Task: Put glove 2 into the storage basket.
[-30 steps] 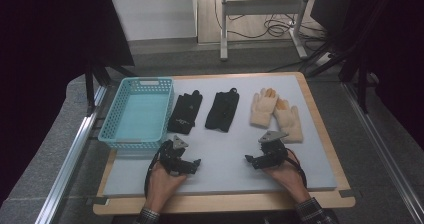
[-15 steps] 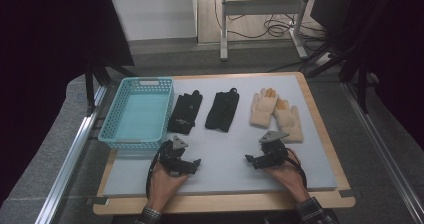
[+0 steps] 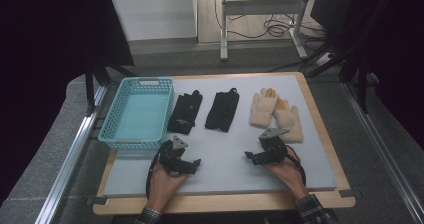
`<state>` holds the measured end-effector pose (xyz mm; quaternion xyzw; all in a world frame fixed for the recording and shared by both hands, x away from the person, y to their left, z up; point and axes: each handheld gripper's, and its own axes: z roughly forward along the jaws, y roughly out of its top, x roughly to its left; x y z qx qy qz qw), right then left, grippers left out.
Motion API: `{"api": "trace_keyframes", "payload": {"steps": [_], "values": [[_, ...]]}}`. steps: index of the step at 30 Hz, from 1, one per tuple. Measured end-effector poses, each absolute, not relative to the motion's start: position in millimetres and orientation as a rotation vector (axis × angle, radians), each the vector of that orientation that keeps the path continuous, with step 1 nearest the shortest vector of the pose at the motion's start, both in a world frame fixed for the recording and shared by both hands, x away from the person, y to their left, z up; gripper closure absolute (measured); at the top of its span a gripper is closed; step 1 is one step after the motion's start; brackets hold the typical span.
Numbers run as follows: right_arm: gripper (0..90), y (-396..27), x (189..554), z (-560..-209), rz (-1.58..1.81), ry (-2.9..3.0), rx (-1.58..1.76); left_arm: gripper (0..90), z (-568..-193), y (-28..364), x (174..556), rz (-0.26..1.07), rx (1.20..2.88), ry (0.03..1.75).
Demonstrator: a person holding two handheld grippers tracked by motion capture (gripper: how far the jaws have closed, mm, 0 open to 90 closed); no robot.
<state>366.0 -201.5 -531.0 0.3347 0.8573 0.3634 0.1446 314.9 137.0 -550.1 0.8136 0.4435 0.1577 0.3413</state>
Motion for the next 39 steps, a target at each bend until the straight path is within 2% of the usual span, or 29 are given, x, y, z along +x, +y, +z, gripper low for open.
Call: {"api": "trace_keyframes", "payload": {"steps": [16,39], "values": [[18.3,-181.9,399.2,-515.7,1.100,2.435,1.026,1.3,-550.0,137.0,314.6,0.412,2.116,1.153],[36.6,-150.0,454.9,-504.2,1.064,2.461,1.008,1.3,-549.9,137.1,314.6,0.413,2.117,1.154]]}}
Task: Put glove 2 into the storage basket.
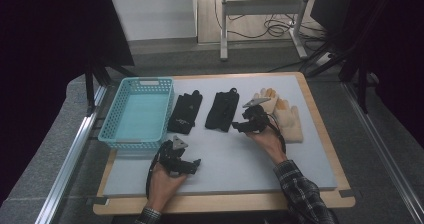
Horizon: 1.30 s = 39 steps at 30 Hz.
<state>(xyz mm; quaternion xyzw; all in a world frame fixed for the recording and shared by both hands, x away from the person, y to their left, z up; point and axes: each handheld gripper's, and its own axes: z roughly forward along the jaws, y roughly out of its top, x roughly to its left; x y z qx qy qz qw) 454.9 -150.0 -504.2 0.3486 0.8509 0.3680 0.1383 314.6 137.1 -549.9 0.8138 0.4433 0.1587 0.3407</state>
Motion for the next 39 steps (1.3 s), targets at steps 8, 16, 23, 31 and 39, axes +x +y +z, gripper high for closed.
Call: {"api": "trace_keyframes", "payload": {"steps": [8,16,23,31,39], "values": [[47.9,-137.5,474.9,-505.3,1.051,2.452,1.007,1.3,-549.9,137.2,314.6,0.413,2.119,1.153],[39.7,-124.4,493.6,-507.2,1.057,2.413,1.020,1.3,-550.1,137.1,314.7,0.412,2.115,1.152],[30.8,-111.0,508.3,-509.8,1.052,2.411,1.030,1.3,-550.0,137.2,314.7,0.412,2.117,1.152],[27.8,-98.0,521.6,-524.6,1.026,2.394,1.048,1.3,-550.1,137.1,314.6,0.411,2.115,1.153],[46.8,-96.1,529.2,-527.3,1.014,2.444,1.067,1.4,-550.1,137.1,314.5,0.412,2.115,1.151]]}}
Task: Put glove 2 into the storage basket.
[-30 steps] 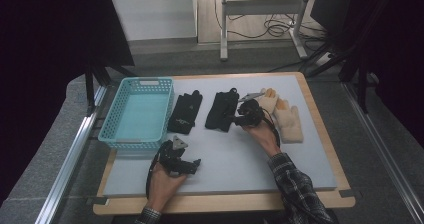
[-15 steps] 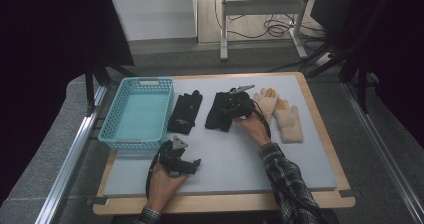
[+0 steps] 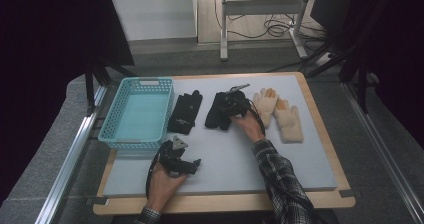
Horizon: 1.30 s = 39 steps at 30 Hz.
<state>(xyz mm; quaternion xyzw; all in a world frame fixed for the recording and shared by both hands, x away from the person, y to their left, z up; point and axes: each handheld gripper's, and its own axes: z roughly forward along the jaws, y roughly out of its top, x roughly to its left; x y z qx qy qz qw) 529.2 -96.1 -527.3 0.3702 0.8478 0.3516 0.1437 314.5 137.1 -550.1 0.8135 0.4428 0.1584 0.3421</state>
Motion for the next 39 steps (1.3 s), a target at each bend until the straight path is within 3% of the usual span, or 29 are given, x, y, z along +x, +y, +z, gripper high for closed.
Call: {"api": "trace_keyframes", "payload": {"steps": [2,3,8,22,33,39], "values": [[55.5,-95.1,529.1,-526.0,1.007,2.453,1.083,1.4,-550.1,137.1,314.5,0.412,2.115,1.152],[66.9,-94.9,529.0,-525.0,1.027,2.482,1.094,1.4,-550.1,137.1,314.5,0.413,2.115,1.151],[80.0,-95.5,526.8,-524.4,1.060,2.491,1.123,1.4,-550.2,137.0,314.4,0.411,2.115,1.152],[81.8,-106.1,504.6,-496.6,1.101,2.516,1.024,1.4,-550.1,137.2,314.5,0.410,2.117,1.154],[81.6,-123.4,440.1,-461.4,1.222,2.565,0.874,1.3,-550.2,137.0,314.5,0.411,2.115,1.153],[81.5,-128.7,398.9,-460.7,1.222,2.604,0.800,1.3,-550.2,136.9,314.6,0.415,2.113,1.153]]}}
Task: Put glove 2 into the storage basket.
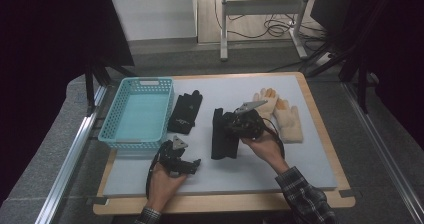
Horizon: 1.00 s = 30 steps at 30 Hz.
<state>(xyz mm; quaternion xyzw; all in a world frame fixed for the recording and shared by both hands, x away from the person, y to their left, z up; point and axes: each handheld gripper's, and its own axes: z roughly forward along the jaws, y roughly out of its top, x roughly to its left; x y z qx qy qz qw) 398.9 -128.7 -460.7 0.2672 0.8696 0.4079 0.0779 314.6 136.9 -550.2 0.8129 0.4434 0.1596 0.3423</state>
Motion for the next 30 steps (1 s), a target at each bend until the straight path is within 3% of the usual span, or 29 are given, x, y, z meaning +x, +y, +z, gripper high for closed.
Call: {"api": "trace_keyframes", "payload": {"steps": [6,9,11,21,30], "values": [[80.0,-129.8,374.5,-487.0,1.165,2.662,0.769,1.3,-550.1,137.0,314.5,0.413,2.115,1.152],[65.5,-130.3,368.2,-495.4,1.145,2.654,0.751,1.3,-550.1,137.1,314.6,0.415,2.116,1.151],[62.5,-134.3,368.7,-494.1,1.164,2.622,0.758,1.4,-550.1,137.1,314.6,0.415,2.117,1.151],[62.1,-155.3,389.6,-489.8,1.167,2.557,0.872,1.7,-549.6,137.6,314.4,0.409,2.112,1.158],[57.0,-139.4,404.2,-489.7,1.200,2.549,0.878,3.0,-546.7,148.9,304.4,0.465,2.143,1.146]]}}
